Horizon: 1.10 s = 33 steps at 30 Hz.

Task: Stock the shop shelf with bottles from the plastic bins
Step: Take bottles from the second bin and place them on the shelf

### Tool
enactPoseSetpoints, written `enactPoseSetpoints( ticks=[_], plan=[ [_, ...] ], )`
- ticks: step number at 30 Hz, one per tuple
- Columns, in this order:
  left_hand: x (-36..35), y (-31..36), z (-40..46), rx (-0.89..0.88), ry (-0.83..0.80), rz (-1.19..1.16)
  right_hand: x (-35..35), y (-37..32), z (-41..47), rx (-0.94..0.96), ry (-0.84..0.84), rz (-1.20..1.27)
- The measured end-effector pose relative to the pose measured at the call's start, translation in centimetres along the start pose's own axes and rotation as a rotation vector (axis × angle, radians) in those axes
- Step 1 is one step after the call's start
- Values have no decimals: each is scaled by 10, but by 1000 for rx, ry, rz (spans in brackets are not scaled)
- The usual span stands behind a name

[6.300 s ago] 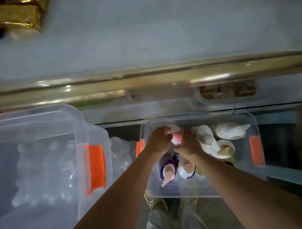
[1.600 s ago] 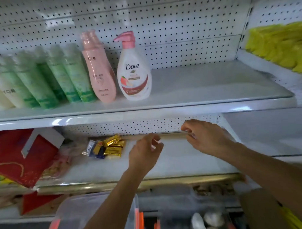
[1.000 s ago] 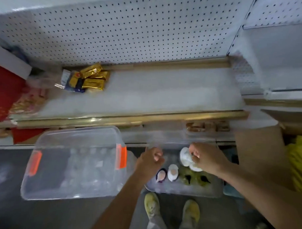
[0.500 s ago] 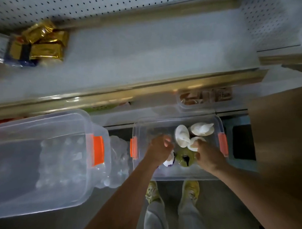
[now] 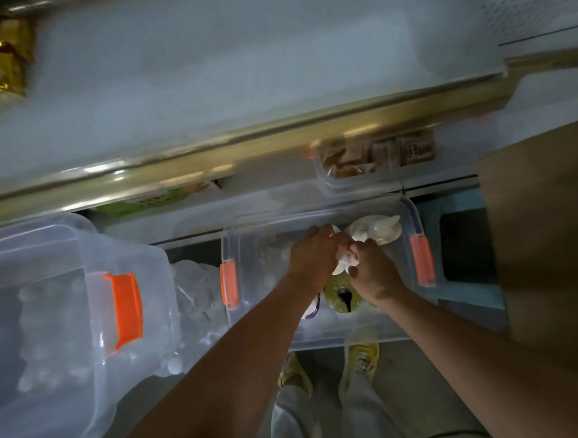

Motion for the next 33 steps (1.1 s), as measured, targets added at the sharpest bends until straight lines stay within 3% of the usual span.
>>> enactPoseSetpoints(
  ticks=[6, 12, 18, 25, 33],
  plan=[
    [3, -22, -1, -21, -42, 44, -10, -5, -2, 147, 110, -113],
    [-10, -53, -12, 26, 158, -149, -42, -19, 17, 171, 68, -183],
    [-14, -72, -18, 39, 342, -270, -71, -28, 44, 129, 18, 45],
    [-10, -70, -17, -15, 333, -172, -76, -32, 49, 153, 78, 135],
    [30, -56, -38, 91, 343, -166, -39, -45, 16, 175, -59, 217]
  ],
)
Point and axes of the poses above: each hand's wrist, its own z-axis towards the middle knuckle, its own x-axis out of the back of the hand, y = z × x, the point moved 1 cm from there along z, towards the middle knuckle, and after that the axes turned 8 degrees about -x, right-handed, at the moved point
